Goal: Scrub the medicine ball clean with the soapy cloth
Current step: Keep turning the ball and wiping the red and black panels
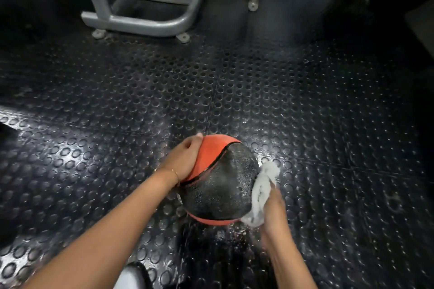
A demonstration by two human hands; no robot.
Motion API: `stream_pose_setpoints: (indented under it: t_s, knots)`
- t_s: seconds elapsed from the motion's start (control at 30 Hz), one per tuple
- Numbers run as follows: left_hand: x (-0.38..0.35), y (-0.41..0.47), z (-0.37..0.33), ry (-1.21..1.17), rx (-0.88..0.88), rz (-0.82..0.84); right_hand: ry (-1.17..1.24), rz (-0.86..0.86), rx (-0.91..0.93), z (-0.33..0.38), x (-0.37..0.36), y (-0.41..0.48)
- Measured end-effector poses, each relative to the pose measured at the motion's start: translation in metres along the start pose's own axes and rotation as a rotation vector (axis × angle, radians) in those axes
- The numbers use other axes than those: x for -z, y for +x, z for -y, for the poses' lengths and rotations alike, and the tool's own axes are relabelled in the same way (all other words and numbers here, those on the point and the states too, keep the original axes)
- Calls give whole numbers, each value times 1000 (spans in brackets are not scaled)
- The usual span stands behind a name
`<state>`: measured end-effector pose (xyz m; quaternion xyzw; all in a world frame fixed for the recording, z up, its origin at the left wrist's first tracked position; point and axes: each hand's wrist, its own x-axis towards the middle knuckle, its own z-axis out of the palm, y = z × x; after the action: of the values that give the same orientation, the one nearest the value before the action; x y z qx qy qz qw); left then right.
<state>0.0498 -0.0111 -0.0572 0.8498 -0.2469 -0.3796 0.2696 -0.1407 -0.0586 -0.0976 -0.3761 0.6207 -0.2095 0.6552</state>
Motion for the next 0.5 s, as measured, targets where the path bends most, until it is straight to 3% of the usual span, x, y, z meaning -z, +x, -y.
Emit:
stream_pose_setpoints:
  t_s: [0.2,0.3,0.37,0.43,0.5]
  knots:
    - [-25,-10,36,-306,-59,16,-258,123,113,41,16,8]
    - [-33,-16,35,-259,-31,-22,-322,167,117,49,14,13]
    - [-39,-18,32,-276,6,-16,-268,156,218,50,15,11]
    - [-47,-13,21,-374,38,-171,-342,132,412,46,14,3]
    - [-57,-7,4,-308,89,-358,-564,116,521,33,6,-5]
